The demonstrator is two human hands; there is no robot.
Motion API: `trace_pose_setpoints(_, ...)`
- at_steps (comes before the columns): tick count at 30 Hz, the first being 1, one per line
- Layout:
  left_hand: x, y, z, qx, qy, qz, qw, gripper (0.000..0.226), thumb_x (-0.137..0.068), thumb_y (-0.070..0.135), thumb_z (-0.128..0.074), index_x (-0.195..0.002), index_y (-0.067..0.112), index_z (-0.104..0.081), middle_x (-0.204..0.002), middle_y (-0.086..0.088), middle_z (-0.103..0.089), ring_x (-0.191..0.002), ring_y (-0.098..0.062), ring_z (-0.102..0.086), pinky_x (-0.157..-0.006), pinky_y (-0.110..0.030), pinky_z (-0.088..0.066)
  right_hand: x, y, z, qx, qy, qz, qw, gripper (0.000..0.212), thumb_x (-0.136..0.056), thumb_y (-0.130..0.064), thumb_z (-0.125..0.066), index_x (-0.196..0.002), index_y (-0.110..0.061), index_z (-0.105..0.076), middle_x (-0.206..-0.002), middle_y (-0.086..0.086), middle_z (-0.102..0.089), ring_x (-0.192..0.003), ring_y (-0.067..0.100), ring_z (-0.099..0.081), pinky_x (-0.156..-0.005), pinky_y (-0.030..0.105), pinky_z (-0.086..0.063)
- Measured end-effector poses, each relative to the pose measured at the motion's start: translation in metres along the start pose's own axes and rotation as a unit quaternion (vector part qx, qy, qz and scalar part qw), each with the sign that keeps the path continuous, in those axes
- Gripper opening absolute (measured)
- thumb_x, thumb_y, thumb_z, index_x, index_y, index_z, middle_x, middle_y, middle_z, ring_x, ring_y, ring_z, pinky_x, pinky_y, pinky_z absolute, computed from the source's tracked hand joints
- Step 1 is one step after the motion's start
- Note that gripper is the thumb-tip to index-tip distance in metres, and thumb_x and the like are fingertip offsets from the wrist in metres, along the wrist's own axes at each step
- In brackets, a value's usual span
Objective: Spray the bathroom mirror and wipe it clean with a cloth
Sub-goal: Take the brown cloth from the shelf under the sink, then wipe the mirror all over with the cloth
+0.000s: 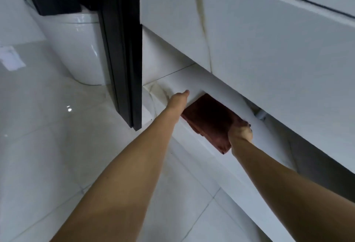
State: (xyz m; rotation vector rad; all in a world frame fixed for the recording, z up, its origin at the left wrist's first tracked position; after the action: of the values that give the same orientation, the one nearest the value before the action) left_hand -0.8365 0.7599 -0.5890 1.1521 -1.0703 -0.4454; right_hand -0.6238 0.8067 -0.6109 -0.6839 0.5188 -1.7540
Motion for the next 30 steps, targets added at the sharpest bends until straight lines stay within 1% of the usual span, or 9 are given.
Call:
trace_pose_setpoints(4,-0.035,-0.01,-0.014,-0.056,0.016,-0.004,0.998,0.057,-0.099,0.044,-0.053,-0.136,0.001,-0.053,-0.137,-0.018,-0.057,-0.125,-0.035,-0.055,-0.106,-0.04,-0.045,-0.043,0.008,-0.001,-0.071,0.053,-0.076,0.993,0.045,-0.1,-0.017,-0.043,-0.142,0.001,-0.042,-0.144,0.026,-0.045,-0.131,0.041,-0.046,-0.109,0.042,-0.036)
trace_pose_setpoints(8,-0.056,-0.013,-0.029,-0.073,0.015,-0.025,0.997,0.047,-0.094,0.038,-0.062,-0.126,0.003,-0.057,-0.122,-0.011,-0.062,-0.111,-0.033,-0.061,-0.099,-0.044,-0.052,-0.072,0.021,-0.004,-0.139,-0.012,-0.07,0.988,0.049,-0.103,-0.024,-0.045,-0.146,-0.002,-0.042,-0.147,0.02,-0.046,-0.135,0.038,-0.046,-0.111,0.046,-0.04)
trace_pose_setpoints(9,-0.058,-0.012,-0.031,-0.077,0.02,-0.035,0.996,0.041,-0.092,0.034,-0.066,-0.118,0.003,-0.059,-0.116,-0.011,-0.064,-0.105,-0.031,-0.063,-0.096,-0.044,-0.054,-0.075,0.022,-0.002,-0.156,-0.018,-0.071,0.985,0.046,-0.102,-0.023,-0.046,-0.143,-0.002,-0.046,-0.14,0.021,-0.052,-0.13,0.038,-0.05,-0.108,0.045,-0.042)
trace_pose_setpoints(11,-0.065,-0.011,-0.034,-0.088,0.026,-0.043,0.995,0.04,-0.084,0.03,-0.075,-0.109,0.002,-0.062,-0.11,-0.014,-0.068,-0.098,-0.033,-0.068,-0.09,-0.047,-0.058,-0.079,0.024,0.004,-0.182,0.018,-0.091,0.979,0.033,-0.096,-0.019,-0.052,-0.124,-0.001,-0.056,-0.101,0.018,-0.061,-0.103,0.036,-0.06,-0.095,0.044,-0.05)
trace_pose_setpoints(14,-0.072,-0.012,-0.039,-0.128,0.027,-0.042,0.99,0.043,-0.078,0.026,-0.082,-0.11,0.004,-0.062,-0.112,-0.015,-0.068,-0.1,-0.035,-0.068,-0.088,-0.048,-0.059,-0.078,0.023,0.006,-0.242,-0.01,-0.107,0.964,0.007,-0.092,-0.009,-0.057,-0.087,-0.005,-0.053,-0.077,0.01,-0.051,-0.084,0.031,-0.057,-0.073,0.04,-0.053)
trace_pose_setpoints(16,-0.07,-0.012,-0.043,-0.15,0.023,-0.044,0.987,0.05,-0.076,0.027,-0.084,-0.115,0.004,-0.061,-0.116,-0.016,-0.068,-0.1,-0.035,-0.069,-0.088,-0.047,-0.059,-0.081,0.027,0.002,-0.259,-0.059,-0.122,0.956,0.019,-0.088,-0.003,-0.065,-0.075,-0.006,-0.052,-0.078,0.014,-0.055,-0.079,0.03,-0.058,-0.065,0.037,-0.049)
trace_pose_setpoints(21,-0.054,-0.011,-0.046,-0.224,0.032,-0.062,0.972,0.053,-0.085,0.018,-0.079,-0.129,0.001,-0.054,-0.121,-0.012,-0.06,-0.116,-0.035,-0.062,-0.084,-0.035,-0.053,-0.071,0.024,0.0,-0.201,-0.092,-0.109,0.969,0.02,-0.081,-0.008,-0.081,-0.088,-0.003,-0.063,-0.075,0.014,-0.059,-0.073,0.032,-0.061,-0.06,0.037,-0.051)
trace_pose_setpoints(25,-0.048,-0.014,-0.035,-0.172,0.023,-0.077,0.982,0.037,-0.082,0.01,-0.077,-0.117,0.007,-0.065,-0.111,-0.01,-0.07,-0.104,-0.031,-0.069,-0.095,-0.041,-0.056,-0.059,0.016,-0.001,-0.145,-0.086,-0.073,0.983,0.019,-0.085,-0.011,-0.077,-0.094,-0.002,-0.062,-0.079,0.015,-0.061,-0.082,0.035,-0.065,-0.075,0.042,-0.058)
trace_pose_setpoints(30,-0.033,-0.022,0.001,-0.041,-0.013,-0.084,0.996,0.048,-0.09,0.007,-0.065,-0.136,0.013,-0.055,-0.127,-0.013,-0.065,-0.109,-0.029,-0.067,-0.095,-0.041,-0.055,-0.038,-0.002,-0.02,-0.137,-0.108,0.017,0.985,0.016,-0.09,-0.009,-0.068,-0.106,-0.01,-0.07,-0.108,0.014,-0.069,-0.101,0.033,-0.067,-0.095,0.041,-0.056)
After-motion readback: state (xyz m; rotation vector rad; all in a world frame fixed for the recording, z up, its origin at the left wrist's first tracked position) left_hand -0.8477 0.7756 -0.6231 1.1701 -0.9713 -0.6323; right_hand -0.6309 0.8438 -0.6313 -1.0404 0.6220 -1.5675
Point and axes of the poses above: each hand's wrist, its own x-axis away from the middle knuckle, its own z-axis out of the back of the hand, y = z × x, the point moved 3 cm from there along -x, towards the middle knuckle
